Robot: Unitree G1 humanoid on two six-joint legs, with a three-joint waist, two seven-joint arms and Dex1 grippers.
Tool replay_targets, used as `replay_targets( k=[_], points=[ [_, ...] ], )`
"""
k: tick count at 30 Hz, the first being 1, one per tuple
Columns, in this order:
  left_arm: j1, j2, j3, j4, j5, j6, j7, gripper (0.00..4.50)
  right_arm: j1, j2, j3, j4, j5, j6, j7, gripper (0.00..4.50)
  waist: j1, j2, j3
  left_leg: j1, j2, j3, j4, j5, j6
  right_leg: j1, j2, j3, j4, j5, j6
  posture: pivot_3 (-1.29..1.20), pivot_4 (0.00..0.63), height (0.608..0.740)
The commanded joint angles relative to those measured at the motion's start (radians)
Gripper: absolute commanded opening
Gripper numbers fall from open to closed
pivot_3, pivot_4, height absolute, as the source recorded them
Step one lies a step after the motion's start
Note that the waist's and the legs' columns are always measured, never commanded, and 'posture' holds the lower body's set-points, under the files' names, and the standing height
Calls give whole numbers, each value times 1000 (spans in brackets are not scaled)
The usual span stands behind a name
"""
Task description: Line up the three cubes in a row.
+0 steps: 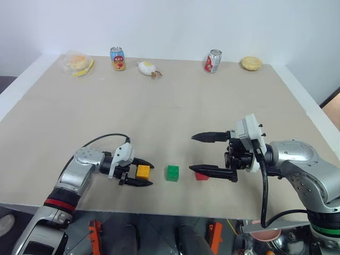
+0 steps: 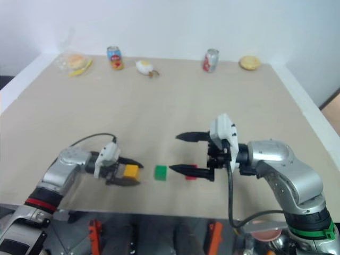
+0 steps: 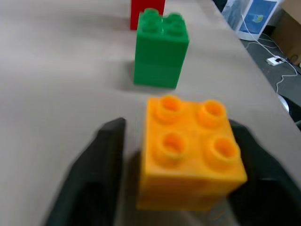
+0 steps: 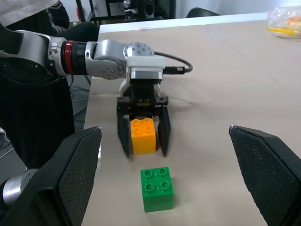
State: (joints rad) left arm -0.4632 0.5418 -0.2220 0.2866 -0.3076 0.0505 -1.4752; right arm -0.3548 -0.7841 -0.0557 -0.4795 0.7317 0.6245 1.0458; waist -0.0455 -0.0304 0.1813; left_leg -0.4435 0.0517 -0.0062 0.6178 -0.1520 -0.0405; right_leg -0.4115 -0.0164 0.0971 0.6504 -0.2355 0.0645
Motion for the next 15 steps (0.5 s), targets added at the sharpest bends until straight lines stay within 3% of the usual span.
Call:
replay_targets(
  k=[1,11,15],
  points=[
    [13,15,13,-34,-3,13,2,4355,-16,-10,-19,-4,8,-14,11,4500,0,0,0,0,0,0,0,0,0,0,0,0,0,0,0,0,150,733],
    [-3,40,102,-221,-162,192,24,4466,7,-19,-33,-15,18,-7,22,4500,0,0,0,0,0,0,0,0,0,0,0,0,0,0,0,0,150,733],
    [-61,-2,268,-315,-338,429,277,4466,45,20,-139,-39,148,42,-64,4500,1,0,0,0,0,-1,0,0,0,1,0,-1,0,0,1,0,150,733]
  ],
)
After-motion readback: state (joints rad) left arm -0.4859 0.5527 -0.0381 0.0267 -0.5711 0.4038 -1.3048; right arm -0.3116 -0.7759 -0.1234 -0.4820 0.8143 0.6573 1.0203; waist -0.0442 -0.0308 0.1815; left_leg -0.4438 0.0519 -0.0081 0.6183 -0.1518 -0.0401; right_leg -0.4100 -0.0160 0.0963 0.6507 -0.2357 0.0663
